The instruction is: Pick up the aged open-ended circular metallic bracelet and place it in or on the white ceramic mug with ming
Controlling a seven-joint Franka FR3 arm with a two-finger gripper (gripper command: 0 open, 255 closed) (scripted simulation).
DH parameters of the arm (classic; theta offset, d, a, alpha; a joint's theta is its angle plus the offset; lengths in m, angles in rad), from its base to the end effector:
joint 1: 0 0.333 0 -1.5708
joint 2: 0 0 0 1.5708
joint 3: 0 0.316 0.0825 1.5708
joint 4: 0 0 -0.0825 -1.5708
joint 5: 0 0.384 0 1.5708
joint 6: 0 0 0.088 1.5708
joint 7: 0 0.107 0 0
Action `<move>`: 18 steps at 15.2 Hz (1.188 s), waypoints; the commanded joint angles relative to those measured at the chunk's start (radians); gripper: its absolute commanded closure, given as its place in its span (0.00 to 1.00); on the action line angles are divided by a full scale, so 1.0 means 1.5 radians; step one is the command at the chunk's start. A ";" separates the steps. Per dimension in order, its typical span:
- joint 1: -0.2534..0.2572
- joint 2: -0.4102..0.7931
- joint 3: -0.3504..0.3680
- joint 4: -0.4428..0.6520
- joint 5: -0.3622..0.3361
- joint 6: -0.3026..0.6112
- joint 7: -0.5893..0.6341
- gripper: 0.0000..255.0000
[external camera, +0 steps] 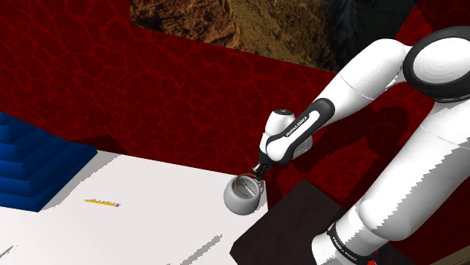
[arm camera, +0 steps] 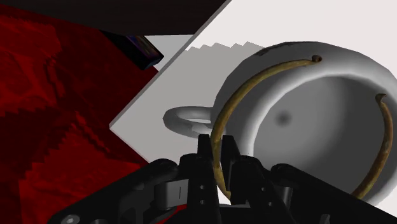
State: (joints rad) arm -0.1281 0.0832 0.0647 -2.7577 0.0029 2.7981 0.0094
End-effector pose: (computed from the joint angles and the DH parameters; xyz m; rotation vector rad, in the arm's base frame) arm 0.3836 -0.0238 0.1881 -3.1312 0.1185 0.0665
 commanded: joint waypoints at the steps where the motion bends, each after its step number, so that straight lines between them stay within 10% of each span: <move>1: 0.000 0.000 0.000 0.000 0.000 0.000 0.000 0.00; 18: 0.000 -0.109 0.002 0.001 0.015 -0.110 -0.010 0.00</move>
